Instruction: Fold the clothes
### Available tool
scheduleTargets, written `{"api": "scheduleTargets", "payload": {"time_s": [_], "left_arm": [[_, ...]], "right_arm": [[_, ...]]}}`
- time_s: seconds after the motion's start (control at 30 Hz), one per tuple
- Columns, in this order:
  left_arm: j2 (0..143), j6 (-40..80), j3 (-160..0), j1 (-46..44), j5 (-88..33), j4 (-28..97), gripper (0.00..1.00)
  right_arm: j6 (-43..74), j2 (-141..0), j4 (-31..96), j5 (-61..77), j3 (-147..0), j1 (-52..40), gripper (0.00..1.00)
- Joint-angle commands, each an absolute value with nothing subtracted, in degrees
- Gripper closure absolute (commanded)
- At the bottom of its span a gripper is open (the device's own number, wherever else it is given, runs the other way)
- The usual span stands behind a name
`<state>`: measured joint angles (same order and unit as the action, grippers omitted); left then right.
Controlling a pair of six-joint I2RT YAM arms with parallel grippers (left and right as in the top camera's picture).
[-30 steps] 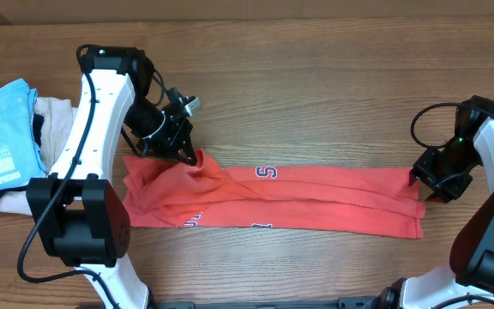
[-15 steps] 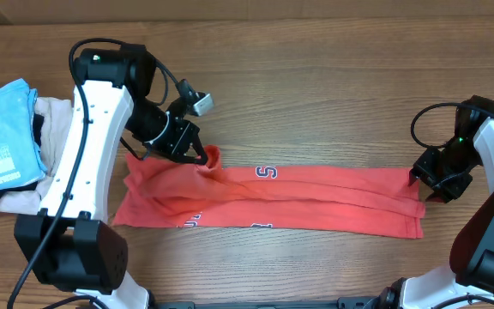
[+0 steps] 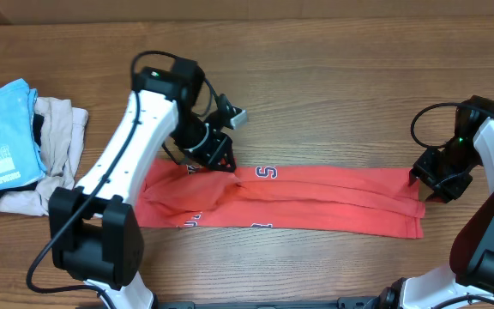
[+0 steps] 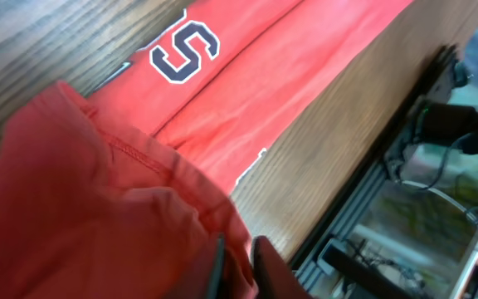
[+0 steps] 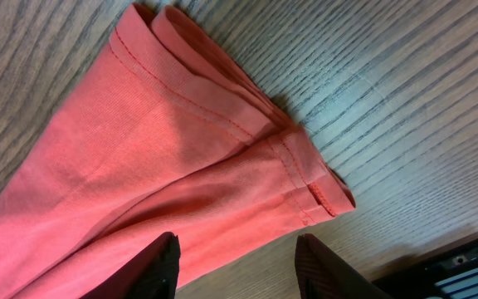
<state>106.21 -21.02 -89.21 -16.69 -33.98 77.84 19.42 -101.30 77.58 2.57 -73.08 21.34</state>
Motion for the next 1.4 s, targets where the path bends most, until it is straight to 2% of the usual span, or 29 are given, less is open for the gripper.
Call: {"api": "scheduleTargets", "payload": {"time_s": [0.0,0.3,0.57,0.97,1.2,1.37], "left_arm": [[107.3,-17.7,-86.6,-18.9,-30.3,75.7,0.76],[108.1,-11.7,-84.6,-19.6,-26.0,71.1,0.81],[108.1,-8.4,-84.3,-19.5,-21.2,77.8,0.91],[108.2,1.2,-72.0,-19.5,-17.8,64.3,0.86],[108.3,9.7,-62.8,-19.5,-14.3,49.0,0.79],[108.4,12.9,-62.2,-19.4,-11.4,43.5,0.79]], "right_arm": [[19.1,-99.7,77.5,2.7,-74.2,21.5,0.51],[19.1,-99.7,77.5,2.7,-74.2,21.5,0.51],[19.1,-99.7,77.3,2.7,-74.2,21.5,0.51],[19.1,-99.7,77.9,2.7,-74.2,21.5,0.51],[19.1,-99.7,78.1,2.7,-74.2,21.5,0.51],[17.7,-99.7,77.8,2.7,-74.2,21.5,0.51]]}}
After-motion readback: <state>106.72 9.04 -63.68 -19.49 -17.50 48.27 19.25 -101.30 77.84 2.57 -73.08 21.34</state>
